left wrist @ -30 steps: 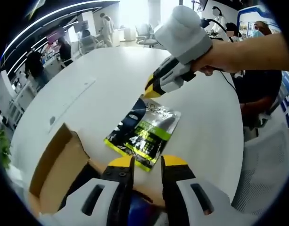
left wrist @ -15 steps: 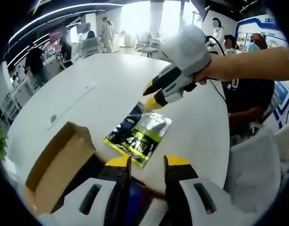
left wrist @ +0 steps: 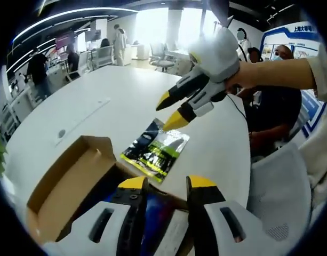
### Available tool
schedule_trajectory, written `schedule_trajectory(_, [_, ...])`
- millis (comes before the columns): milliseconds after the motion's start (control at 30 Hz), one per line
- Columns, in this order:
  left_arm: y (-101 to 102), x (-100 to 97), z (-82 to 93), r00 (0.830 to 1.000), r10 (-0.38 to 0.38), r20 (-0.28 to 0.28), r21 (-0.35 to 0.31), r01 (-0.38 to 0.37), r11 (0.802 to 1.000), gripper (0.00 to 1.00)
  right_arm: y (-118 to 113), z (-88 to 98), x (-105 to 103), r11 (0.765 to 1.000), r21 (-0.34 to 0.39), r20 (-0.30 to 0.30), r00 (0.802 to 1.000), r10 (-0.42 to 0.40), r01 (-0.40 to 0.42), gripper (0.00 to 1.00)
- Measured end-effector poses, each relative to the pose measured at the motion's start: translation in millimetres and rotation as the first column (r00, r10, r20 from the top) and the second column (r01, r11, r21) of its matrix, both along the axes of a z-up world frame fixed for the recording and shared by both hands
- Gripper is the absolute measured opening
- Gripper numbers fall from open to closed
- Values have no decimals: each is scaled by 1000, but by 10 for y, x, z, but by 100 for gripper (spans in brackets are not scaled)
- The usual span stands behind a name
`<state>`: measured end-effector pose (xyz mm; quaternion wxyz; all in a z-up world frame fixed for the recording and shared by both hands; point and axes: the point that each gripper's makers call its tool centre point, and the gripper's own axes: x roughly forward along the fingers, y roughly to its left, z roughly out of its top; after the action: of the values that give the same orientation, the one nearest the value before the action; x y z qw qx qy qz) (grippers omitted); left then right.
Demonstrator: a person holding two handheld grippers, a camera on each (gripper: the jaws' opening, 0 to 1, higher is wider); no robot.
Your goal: Operate the shoe box by opening the lid, removing the specified soft item, and placing it in the target area until the item is outside and the box remains undamaged.
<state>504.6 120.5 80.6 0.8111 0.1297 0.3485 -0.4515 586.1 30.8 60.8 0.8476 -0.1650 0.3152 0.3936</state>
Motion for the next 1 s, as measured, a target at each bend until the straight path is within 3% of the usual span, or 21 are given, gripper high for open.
schedule_trajectory(300, [251, 65, 59, 1000, 16, 4, -41, -16, 999, 28, 369, 282, -54, 994, 40, 42, 994, 101, -102, 34])
schedule_trajectory(467, [413, 77, 17, 1000, 7, 9, -20, -7, 1000, 28, 563, 386, -62, 988, 50, 67, 987, 144, -147, 33])
schedule_trajectory(667, [547, 63, -31, 1000, 6, 7, 4, -6, 1000, 28, 796, 416, -142, 978, 60, 77, 978, 196, -200, 31])
schedule_trajectory(1000, [605, -43, -186, 998, -67, -13, 45, 68, 997, 22, 1142, 328, -331, 949, 18, 87, 946, 313, -316, 23])
